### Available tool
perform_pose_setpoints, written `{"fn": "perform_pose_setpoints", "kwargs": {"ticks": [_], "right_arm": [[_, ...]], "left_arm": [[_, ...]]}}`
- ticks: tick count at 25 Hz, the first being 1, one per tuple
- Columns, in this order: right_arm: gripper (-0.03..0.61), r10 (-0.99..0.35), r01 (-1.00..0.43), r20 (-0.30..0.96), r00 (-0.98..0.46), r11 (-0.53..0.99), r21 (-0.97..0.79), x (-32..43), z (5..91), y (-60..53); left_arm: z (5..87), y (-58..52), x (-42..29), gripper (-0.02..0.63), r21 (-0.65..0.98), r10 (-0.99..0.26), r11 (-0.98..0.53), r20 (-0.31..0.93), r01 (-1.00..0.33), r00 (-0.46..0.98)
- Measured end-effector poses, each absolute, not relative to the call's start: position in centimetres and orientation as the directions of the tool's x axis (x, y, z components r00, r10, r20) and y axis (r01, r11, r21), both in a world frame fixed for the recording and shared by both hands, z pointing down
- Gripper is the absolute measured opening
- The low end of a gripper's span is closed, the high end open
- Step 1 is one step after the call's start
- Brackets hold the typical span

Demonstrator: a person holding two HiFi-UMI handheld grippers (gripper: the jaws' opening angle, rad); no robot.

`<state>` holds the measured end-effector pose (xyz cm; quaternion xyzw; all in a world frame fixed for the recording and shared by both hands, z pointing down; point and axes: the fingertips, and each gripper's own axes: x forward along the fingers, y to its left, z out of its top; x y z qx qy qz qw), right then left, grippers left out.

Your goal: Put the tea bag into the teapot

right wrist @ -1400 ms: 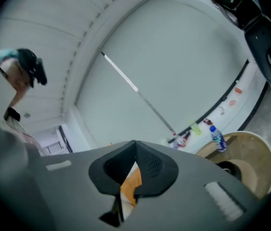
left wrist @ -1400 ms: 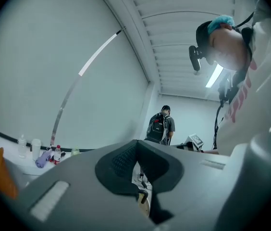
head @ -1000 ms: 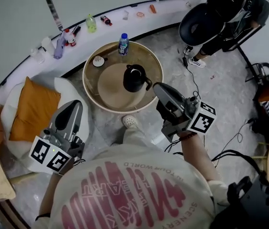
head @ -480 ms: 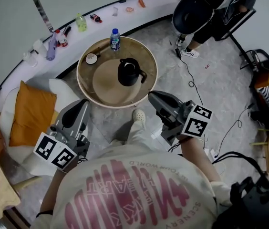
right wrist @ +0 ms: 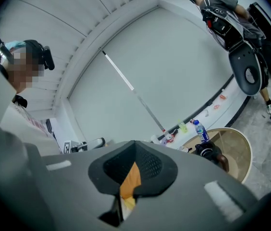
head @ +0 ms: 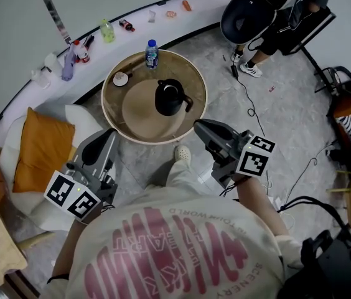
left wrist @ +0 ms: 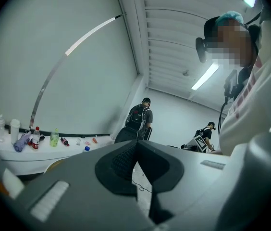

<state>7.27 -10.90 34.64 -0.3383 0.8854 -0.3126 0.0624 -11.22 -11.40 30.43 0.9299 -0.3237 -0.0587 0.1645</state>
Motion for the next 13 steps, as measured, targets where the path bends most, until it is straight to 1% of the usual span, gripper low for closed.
{"fn": "perform_pose_setpoints", "kwargs": {"ticks": [13], "right_arm": [[0.003,-0.626,-0.571,0.133,-0.769,0.578,-0.583,7.2,35.0,-12.2]], "left_arm": [[30.8,-12.9,-11.1,0.015,0.352,-0.627,-0.727,0.011,-0.590,0.779]]}}
